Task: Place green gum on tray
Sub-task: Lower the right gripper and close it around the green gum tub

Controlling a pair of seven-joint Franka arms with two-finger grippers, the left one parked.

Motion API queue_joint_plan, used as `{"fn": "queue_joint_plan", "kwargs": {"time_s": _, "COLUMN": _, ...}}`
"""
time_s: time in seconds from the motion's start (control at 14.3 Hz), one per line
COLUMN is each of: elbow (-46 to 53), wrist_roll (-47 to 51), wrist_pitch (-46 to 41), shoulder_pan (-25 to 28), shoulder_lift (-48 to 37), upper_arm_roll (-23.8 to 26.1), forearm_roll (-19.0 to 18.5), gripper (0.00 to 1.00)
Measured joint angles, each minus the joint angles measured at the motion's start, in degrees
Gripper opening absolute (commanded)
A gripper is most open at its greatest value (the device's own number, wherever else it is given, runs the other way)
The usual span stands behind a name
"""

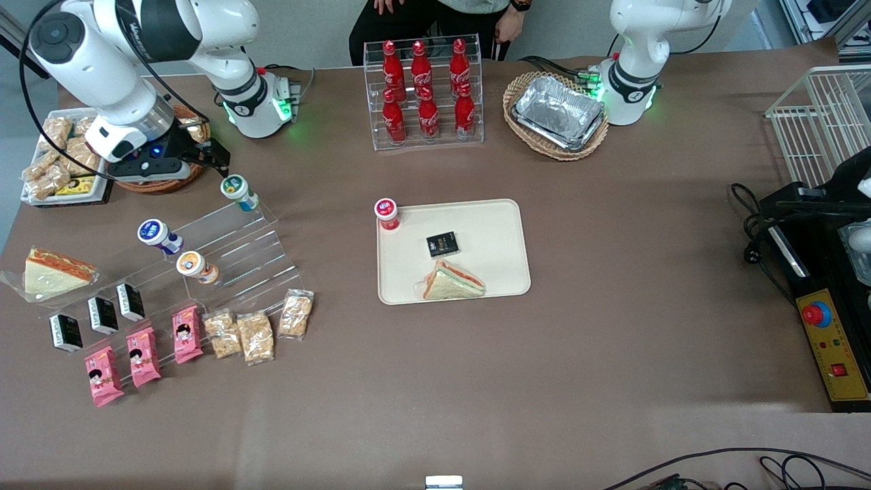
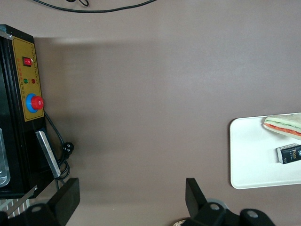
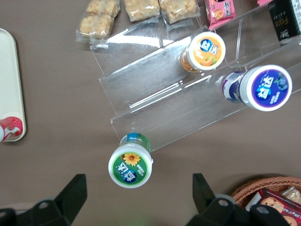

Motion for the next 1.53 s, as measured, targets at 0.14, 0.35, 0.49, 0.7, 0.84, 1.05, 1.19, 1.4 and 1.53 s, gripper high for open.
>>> {"fn": "queue_joint_plan", "kwargs": {"time_s": 0.14, "elbow": -2.11, "wrist_roll": 1.03, "wrist_pitch": 1.90, "shoulder_pan": 0.00, "shoulder_lift": -0.18, "upper_arm_roll": 0.01, "forearm_roll": 0.01, "gripper": 1.00}}
{"fn": "queue_joint_plan", "kwargs": {"time_s": 0.35, "elbow": -4.70, "wrist_roll": 2.84, "wrist_pitch": 4.70, "shoulder_pan": 0.25, "shoulder_lift": -0.16, "upper_arm_roll": 0.06, "forearm_roll": 0.02, "gripper": 1.00}}
{"fn": "queue_joint_plan", "kwargs": {"time_s": 0.49, "elbow": -6.08, "wrist_roll": 4.84, "wrist_pitch": 6.24, "shoulder_pan": 1.28, "shoulder_lift": -0.05, "upper_arm_roll": 0.14, "forearm_roll": 0.03, "gripper": 1.00}}
{"fn": "queue_joint_plan", "kwargs": {"time_s": 0.7, "elbow": -7.20, "wrist_roll": 6.92, "wrist_pitch": 7.57, "shoulder_pan": 2.34, "shoulder_lift": 0.24, "upper_arm_roll": 0.25, "forearm_roll": 0.03, "gripper": 0.99}}
{"fn": "queue_joint_plan", "kwargs": {"time_s": 0.84, "elbow": -8.08, "wrist_roll": 7.07, "wrist_pitch": 9.32, "shoulder_pan": 2.36, "shoulder_lift": 0.97, "upper_arm_roll": 0.25, "forearm_roll": 0.03, "gripper": 0.98}}
{"fn": "queue_joint_plan", "kwargs": {"time_s": 1.05, "elbow": -9.68, "wrist_roll": 7.31, "wrist_pitch": 11.65, "shoulder_pan": 2.36, "shoulder_lift": 2.56, "upper_arm_roll": 0.25, "forearm_roll": 0.03, "gripper": 0.97}}
{"fn": "queue_joint_plan", "kwargs": {"time_s": 1.19, "elbow": -10.02, "wrist_roll": 7.40, "wrist_pitch": 12.81, "shoulder_pan": 2.36, "shoulder_lift": 3.83, "upper_arm_roll": 0.25, "forearm_roll": 0.03, "gripper": 0.95}}
{"fn": "queue_joint_plan", "kwargs": {"time_s": 1.4, "elbow": -10.02, "wrist_roll": 8.65, "wrist_pitch": 13.46, "shoulder_pan": 2.46, "shoulder_lift": 5.25, "upper_arm_roll": 0.25, "forearm_roll": 0.03, "gripper": 0.72}}
{"fn": "queue_joint_plan", "kwargs": {"time_s": 1.53, "elbow": -10.02, "wrist_roll": 9.35, "wrist_pitch": 13.54, "shoulder_pan": 3.16, "shoulder_lift": 5.42, "upper_arm_roll": 0.26, "forearm_roll": 0.04, "gripper": 0.45}}
